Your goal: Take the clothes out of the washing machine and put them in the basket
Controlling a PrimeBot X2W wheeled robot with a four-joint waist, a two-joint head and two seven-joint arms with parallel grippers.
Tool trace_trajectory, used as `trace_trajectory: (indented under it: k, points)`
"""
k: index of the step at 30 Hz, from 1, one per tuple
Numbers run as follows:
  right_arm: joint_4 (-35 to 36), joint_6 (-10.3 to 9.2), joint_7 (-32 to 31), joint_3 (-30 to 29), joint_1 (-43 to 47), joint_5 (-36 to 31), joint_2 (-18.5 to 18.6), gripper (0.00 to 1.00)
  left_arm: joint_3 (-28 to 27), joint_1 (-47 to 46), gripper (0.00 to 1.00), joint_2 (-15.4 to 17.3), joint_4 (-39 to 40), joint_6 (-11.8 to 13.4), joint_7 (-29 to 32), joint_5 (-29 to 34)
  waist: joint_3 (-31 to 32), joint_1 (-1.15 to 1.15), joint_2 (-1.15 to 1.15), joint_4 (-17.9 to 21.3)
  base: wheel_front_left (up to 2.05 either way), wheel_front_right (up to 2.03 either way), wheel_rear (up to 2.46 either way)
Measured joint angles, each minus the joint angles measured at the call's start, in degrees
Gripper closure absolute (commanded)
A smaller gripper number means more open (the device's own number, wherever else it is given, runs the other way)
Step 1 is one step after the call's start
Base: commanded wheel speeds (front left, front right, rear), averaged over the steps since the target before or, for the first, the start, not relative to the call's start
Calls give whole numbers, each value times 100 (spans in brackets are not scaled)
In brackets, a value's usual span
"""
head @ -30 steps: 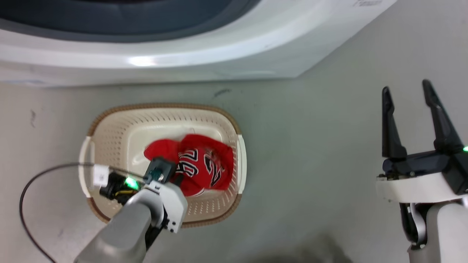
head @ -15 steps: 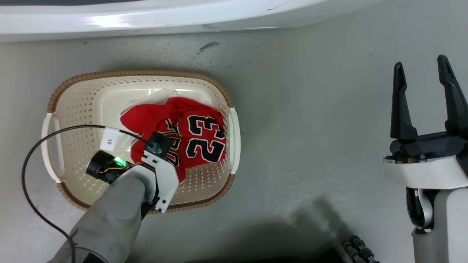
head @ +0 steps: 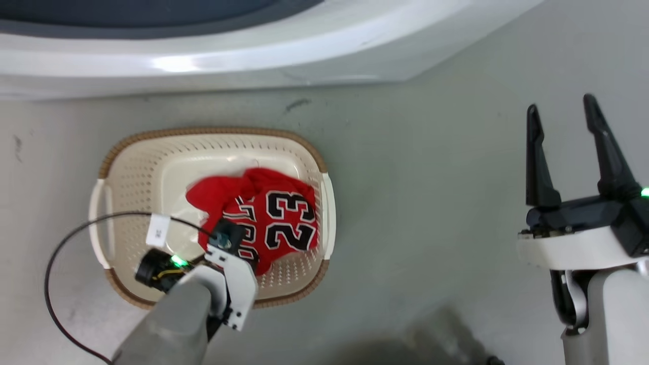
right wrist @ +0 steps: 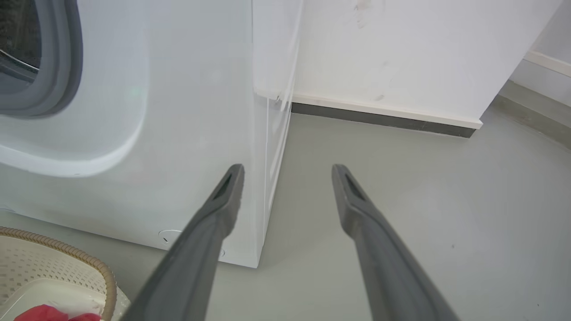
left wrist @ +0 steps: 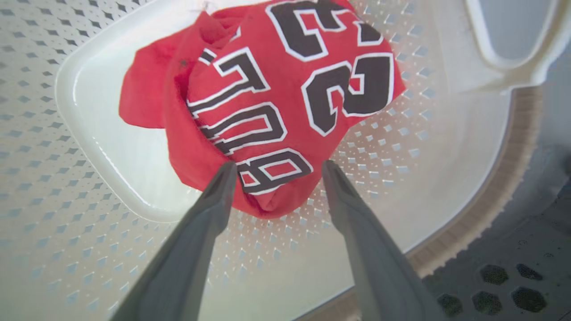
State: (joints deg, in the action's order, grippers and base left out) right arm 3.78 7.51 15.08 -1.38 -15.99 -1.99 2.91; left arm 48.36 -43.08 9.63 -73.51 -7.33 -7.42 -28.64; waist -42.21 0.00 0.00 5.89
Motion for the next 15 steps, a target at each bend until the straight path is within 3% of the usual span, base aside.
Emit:
trace_trajectory:
  k: [10, 15]
  points:
    - [-185, 0, 0, 85, 498, -98, -1, 0, -170, 555, 0, -156, 76, 12, -701, -278, 1059, -1, 0, -220, 0, 0, 0]
    - [-231, 0, 0, 62, 714, -107, -1, 0, -434, 771, 0, -37, 623, 190, -753, -336, 1533, -1, 0, -343, 0, 0, 0]
